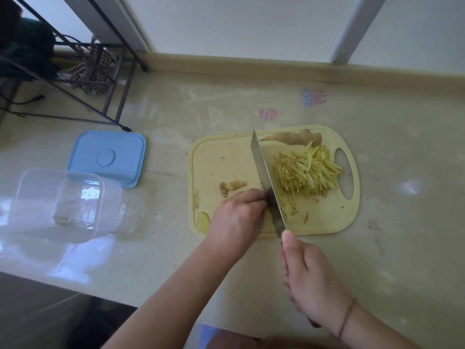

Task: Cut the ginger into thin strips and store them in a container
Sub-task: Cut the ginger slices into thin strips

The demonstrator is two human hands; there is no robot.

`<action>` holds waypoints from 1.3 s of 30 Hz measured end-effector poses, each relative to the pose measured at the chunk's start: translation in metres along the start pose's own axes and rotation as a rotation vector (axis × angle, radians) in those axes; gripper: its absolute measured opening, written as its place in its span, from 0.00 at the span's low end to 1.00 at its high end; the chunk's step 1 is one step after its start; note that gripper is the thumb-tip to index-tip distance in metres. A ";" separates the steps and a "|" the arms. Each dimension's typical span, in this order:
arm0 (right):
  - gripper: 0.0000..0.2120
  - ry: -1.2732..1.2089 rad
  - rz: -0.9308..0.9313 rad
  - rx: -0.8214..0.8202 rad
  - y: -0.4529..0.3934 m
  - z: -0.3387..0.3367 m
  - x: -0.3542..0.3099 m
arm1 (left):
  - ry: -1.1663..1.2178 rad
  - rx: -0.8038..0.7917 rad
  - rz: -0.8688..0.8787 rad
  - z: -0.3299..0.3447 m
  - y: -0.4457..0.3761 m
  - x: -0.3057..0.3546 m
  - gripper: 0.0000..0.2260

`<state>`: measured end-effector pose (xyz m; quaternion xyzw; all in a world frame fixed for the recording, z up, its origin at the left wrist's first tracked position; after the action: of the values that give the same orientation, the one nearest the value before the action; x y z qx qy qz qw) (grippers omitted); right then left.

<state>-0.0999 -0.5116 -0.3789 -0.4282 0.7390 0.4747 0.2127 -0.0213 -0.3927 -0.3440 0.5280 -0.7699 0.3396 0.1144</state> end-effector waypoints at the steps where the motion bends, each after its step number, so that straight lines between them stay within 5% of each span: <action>1: 0.40 0.016 -0.006 0.003 -0.002 -0.004 0.000 | -0.001 -0.007 0.007 -0.001 0.001 0.000 0.12; 8: 0.32 -0.063 0.135 -0.101 -0.017 -0.026 0.001 | -0.005 -0.036 0.015 -0.001 0.002 -0.003 0.06; 14: 0.33 0.090 -0.100 -0.017 -0.024 -0.014 -0.027 | 0.001 -0.014 0.045 -0.002 0.000 0.000 0.10; 21: 0.27 -0.096 0.142 -0.136 -0.025 -0.029 -0.016 | 0.050 -0.007 -0.030 -0.005 -0.001 -0.008 0.10; 39: 0.32 0.010 0.025 -0.096 0.001 -0.018 -0.018 | 0.027 0.171 -0.047 -0.007 0.011 -0.009 0.02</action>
<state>-0.0896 -0.5197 -0.3571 -0.4310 0.7219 0.5099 0.1821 -0.0293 -0.3791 -0.3477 0.5490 -0.7240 0.4084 0.0871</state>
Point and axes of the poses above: each hand's wrist, its own y-axis away from the middle knuckle, its own z-axis out of the palm, x = y × z, the point moved 9 cm from there along -y, towards the middle knuckle, and after that the axes turned 14 degrees about x, right-handed, at the moved point
